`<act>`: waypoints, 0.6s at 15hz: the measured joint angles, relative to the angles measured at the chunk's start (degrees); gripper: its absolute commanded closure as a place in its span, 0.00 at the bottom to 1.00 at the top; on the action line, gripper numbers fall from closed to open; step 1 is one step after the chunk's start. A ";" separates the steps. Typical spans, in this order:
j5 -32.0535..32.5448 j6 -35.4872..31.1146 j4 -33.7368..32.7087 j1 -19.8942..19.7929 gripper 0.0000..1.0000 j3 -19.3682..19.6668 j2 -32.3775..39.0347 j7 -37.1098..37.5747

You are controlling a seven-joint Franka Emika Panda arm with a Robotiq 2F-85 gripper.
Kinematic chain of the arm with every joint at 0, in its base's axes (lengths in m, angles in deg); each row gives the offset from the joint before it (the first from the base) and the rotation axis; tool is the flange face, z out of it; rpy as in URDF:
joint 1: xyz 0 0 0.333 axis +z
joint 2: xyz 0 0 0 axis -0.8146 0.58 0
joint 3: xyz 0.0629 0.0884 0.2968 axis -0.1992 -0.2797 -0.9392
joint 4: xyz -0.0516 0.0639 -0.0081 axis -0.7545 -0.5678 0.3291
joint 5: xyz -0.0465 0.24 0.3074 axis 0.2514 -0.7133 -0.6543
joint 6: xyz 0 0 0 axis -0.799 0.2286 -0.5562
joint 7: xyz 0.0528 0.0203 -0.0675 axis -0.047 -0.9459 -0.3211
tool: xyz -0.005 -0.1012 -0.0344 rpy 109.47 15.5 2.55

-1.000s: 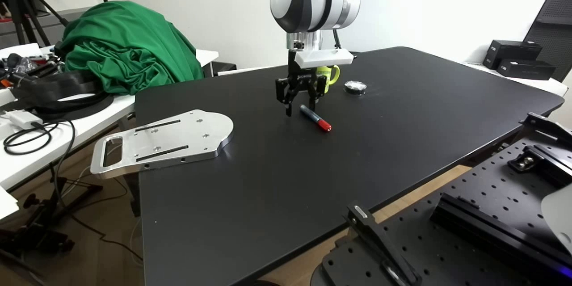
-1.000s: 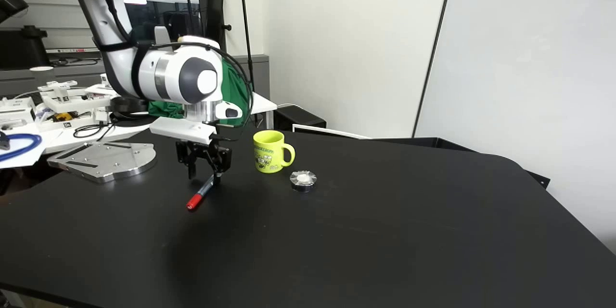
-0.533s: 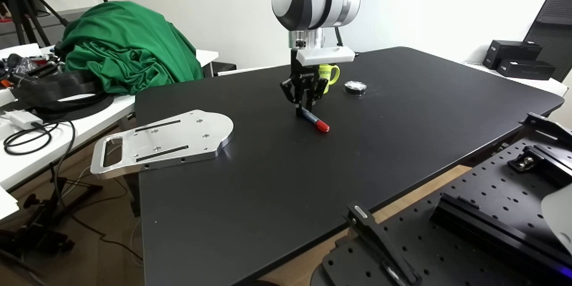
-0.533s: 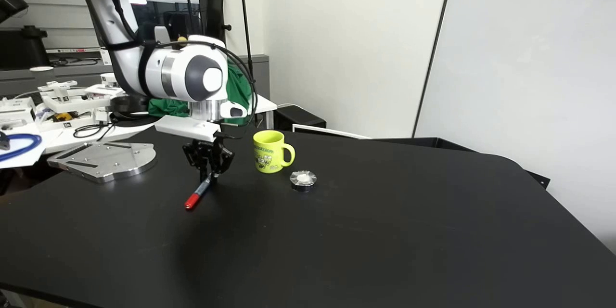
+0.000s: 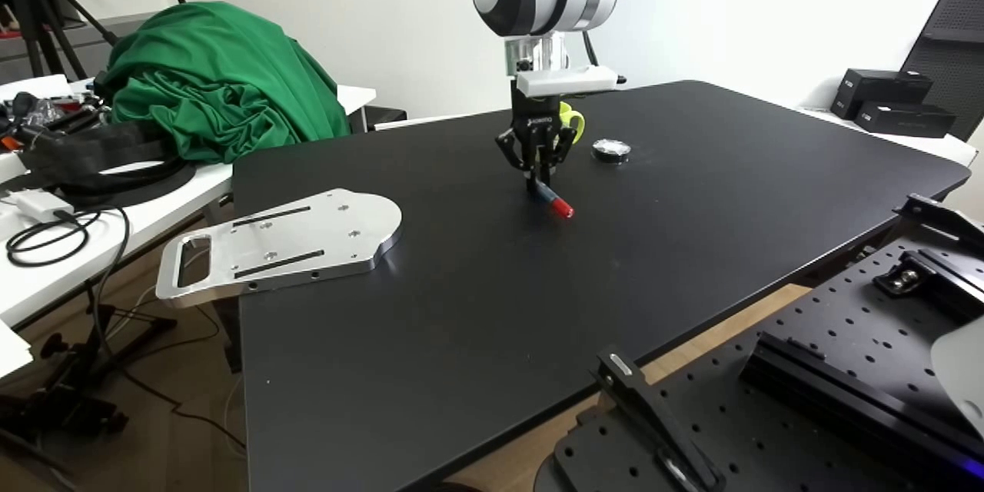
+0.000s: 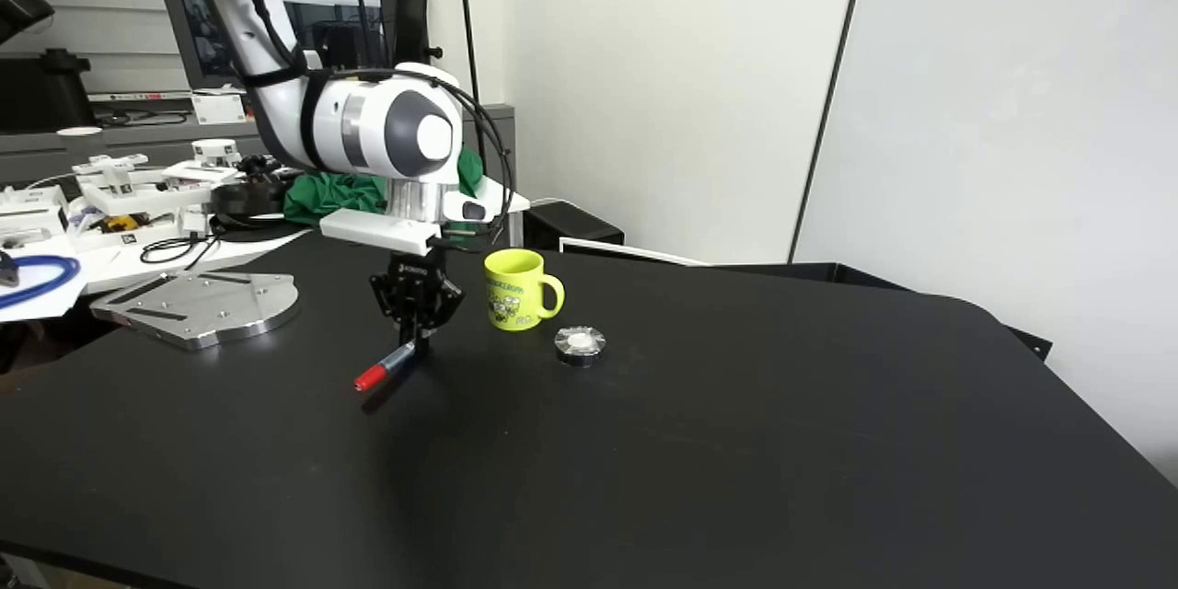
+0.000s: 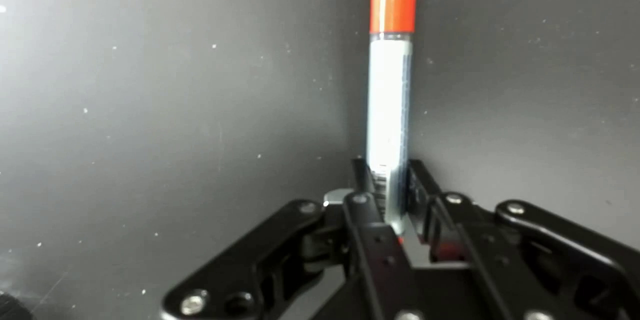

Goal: Place the red marker inside the yellow mug, take the marker out of the mug then place it back inside the mug

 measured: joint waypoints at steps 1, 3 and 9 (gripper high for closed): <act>0.06 0.95 -1.01 -0.08 0.94 0.46 -0.07 0.05; 0.23 1.60 -3.20 -0.09 0.94 1.65 -0.47 0.46; -1.43 6.07 -10.41 -1.43 0.94 3.63 -1.73 3.70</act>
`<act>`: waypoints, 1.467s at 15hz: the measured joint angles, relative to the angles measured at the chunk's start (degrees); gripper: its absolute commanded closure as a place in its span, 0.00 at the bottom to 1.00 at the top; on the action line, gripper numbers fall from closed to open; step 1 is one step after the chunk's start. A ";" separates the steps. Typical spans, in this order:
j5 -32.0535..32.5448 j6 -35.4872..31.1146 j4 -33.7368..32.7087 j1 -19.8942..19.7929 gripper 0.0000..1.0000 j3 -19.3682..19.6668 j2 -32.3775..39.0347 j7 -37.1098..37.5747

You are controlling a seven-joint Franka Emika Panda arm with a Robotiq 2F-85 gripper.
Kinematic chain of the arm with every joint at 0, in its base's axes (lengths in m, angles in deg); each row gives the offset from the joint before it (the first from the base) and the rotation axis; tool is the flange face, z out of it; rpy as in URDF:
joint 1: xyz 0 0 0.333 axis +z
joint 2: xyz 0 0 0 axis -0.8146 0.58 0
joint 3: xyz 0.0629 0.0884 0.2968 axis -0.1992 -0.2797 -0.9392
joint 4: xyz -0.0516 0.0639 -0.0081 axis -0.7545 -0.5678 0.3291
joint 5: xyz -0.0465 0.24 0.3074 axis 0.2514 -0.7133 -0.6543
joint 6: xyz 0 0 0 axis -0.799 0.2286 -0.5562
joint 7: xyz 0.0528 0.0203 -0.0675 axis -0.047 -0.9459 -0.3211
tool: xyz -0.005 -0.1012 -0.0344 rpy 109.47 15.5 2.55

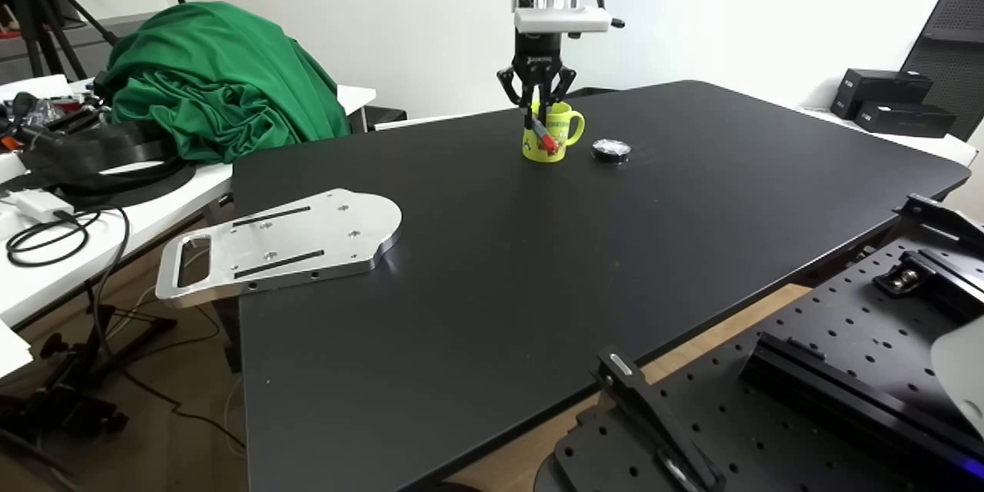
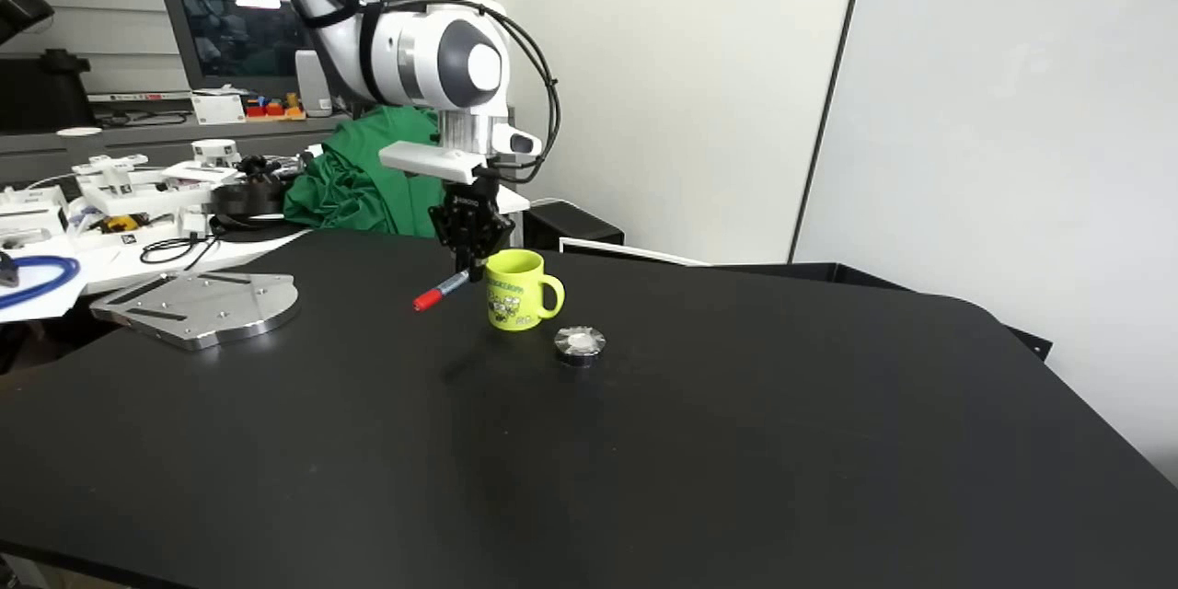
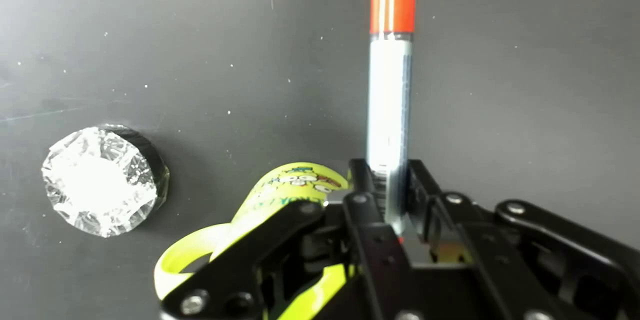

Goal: Place the red marker inside the yellow mug, take the marker out of the mug then place it back inside the mug

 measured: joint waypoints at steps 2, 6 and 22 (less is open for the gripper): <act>-2.10 6.09 -3.01 -1.37 0.94 -0.61 0.05 0.10; -7.98 19.94 -9.76 -4.94 0.94 -1.69 0.20 0.18; -36.73 29.94 -21.99 -18.88 0.94 -1.79 11.95 5.29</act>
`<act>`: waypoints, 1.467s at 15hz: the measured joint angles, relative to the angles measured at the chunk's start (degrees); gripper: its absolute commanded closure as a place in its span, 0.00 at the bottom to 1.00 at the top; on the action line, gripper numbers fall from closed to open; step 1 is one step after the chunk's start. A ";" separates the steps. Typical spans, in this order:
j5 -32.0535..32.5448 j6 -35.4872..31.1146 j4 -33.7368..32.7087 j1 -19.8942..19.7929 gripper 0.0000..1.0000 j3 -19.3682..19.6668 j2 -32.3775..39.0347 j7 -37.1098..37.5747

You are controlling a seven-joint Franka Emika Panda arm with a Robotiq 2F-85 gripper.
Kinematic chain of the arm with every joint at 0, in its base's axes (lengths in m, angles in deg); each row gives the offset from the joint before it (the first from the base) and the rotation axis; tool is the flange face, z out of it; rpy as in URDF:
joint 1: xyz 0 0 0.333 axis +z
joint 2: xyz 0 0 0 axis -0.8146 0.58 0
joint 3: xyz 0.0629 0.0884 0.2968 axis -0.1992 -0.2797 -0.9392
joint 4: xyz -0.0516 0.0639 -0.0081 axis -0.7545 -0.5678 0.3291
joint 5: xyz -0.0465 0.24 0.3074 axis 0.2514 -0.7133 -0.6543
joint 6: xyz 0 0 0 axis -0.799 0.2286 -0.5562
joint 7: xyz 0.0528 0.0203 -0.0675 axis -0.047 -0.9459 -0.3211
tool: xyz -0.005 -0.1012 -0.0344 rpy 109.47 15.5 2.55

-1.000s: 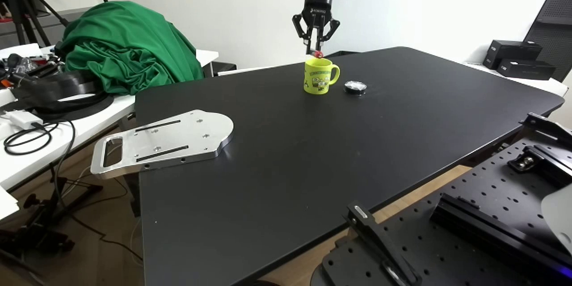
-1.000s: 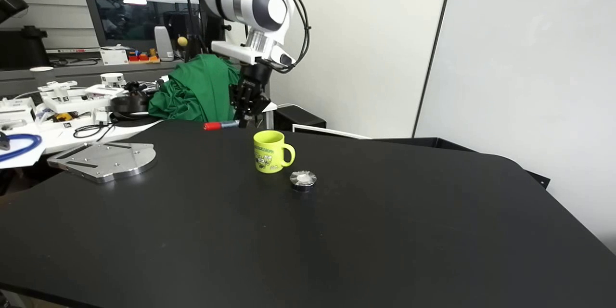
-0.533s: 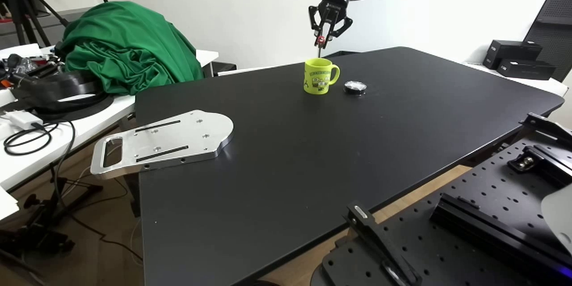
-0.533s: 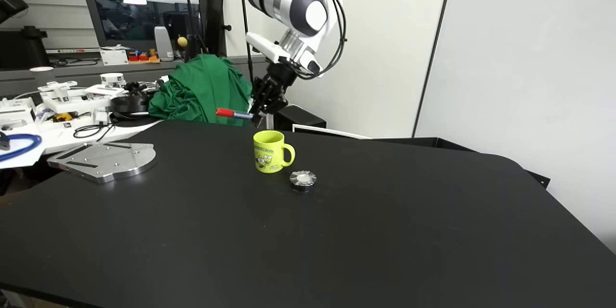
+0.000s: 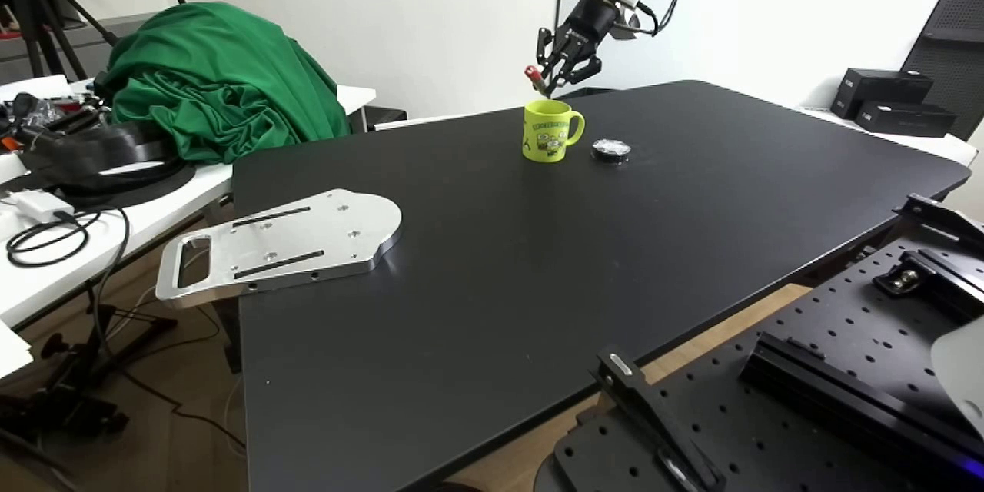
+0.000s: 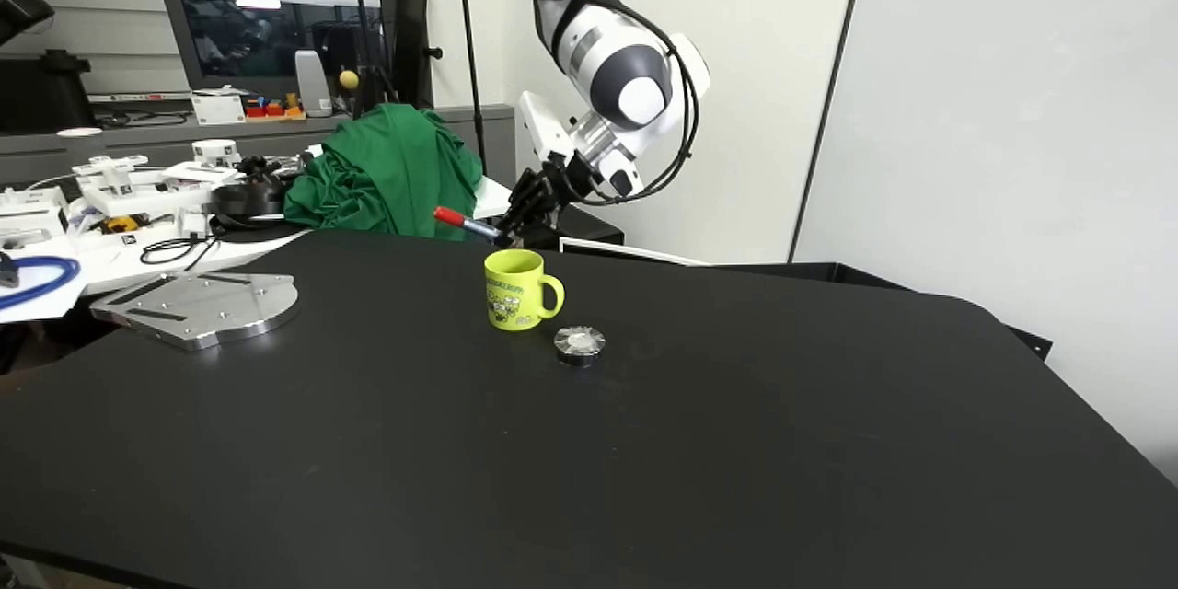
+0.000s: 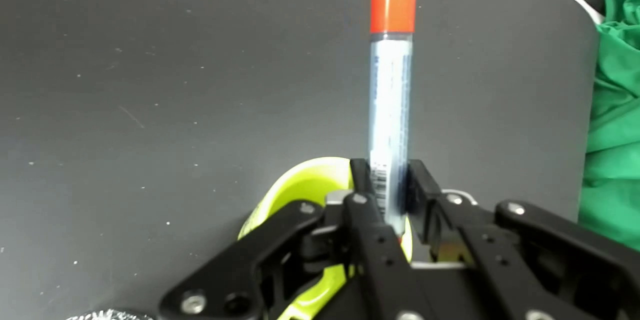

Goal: Place the red marker inside the yellow mug, take the marker out of the mug then place it back inside the mug

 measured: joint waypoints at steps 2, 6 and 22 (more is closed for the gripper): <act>-3.82 -0.01 -0.80 -0.62 0.94 -0.01 0.96 0.56; -10.51 0.46 -1.34 -1.57 0.94 -0.01 2.09 1.53; -22.77 6.34 3.99 -4.14 0.94 2.73 3.30 2.04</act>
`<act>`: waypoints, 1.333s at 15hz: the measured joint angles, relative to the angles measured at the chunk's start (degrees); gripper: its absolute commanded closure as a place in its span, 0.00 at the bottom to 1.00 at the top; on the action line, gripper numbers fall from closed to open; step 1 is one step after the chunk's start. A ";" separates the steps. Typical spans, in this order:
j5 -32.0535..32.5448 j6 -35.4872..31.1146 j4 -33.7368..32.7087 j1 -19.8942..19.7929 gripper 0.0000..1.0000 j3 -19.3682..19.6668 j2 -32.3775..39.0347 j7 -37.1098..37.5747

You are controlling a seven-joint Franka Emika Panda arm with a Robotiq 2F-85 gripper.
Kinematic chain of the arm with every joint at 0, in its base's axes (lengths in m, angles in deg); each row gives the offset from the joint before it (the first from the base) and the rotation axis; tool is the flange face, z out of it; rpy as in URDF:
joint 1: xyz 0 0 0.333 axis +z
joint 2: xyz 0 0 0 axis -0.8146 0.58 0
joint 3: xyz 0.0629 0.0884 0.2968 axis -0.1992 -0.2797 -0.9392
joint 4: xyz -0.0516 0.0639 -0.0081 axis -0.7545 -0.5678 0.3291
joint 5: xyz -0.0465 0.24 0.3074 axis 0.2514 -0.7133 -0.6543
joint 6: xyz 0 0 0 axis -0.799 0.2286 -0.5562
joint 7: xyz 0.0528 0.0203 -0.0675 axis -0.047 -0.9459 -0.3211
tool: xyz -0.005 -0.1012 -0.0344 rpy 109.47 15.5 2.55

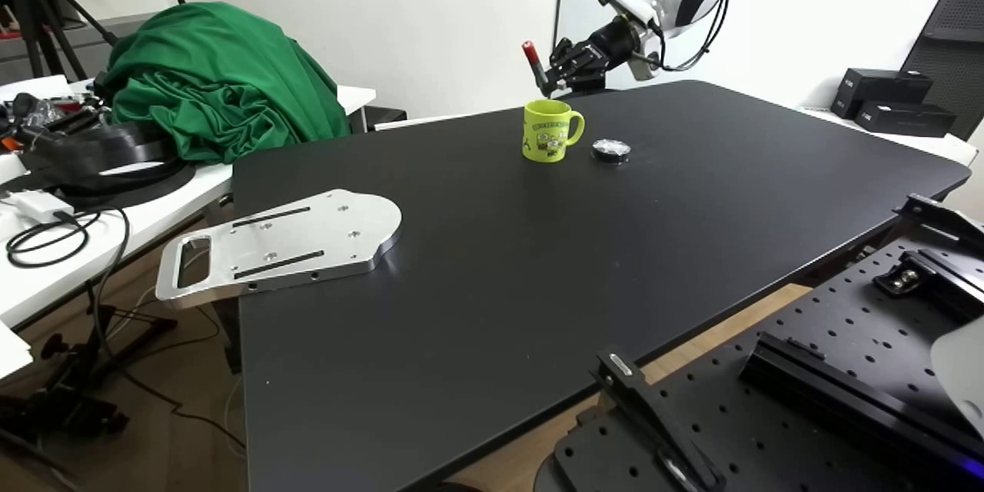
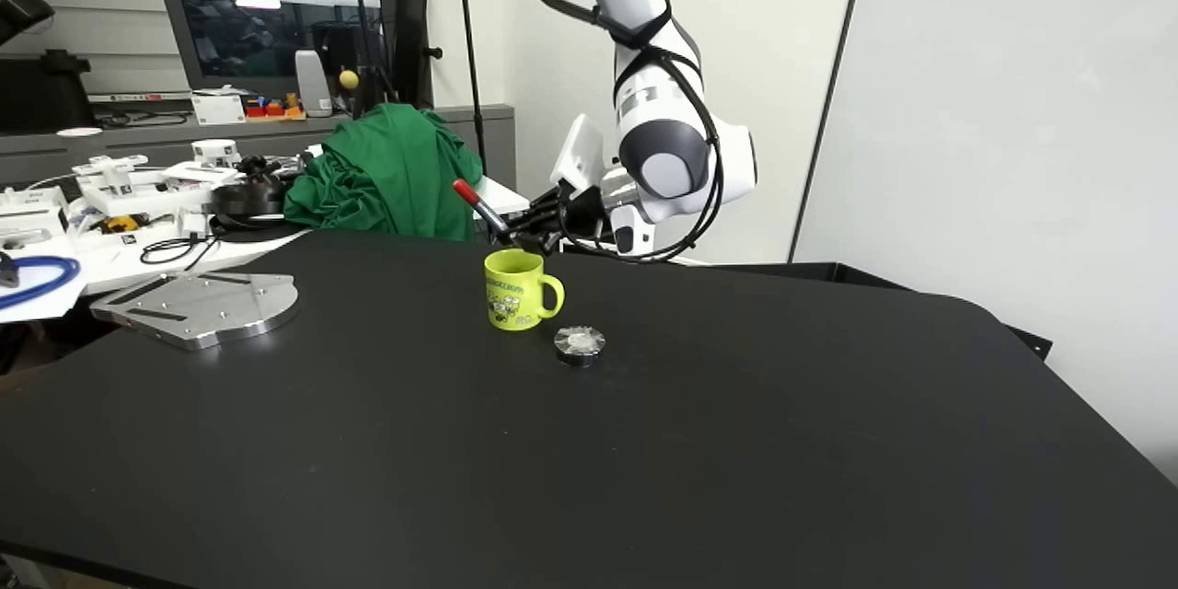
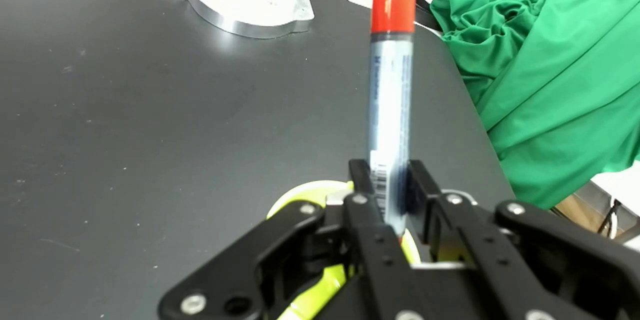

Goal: Place the red marker inside the yellow mug, take the marker out of the mug then place it back inside the mug

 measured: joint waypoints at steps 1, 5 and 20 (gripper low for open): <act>-0.19 0.16 0.29 0.00 0.94 0.38 0.00 0.00; -1.14 0.30 1.35 -0.07 0.94 1.91 0.00 -0.04; -2.23 0.19 3.51 0.19 0.94 3.46 0.98 -0.12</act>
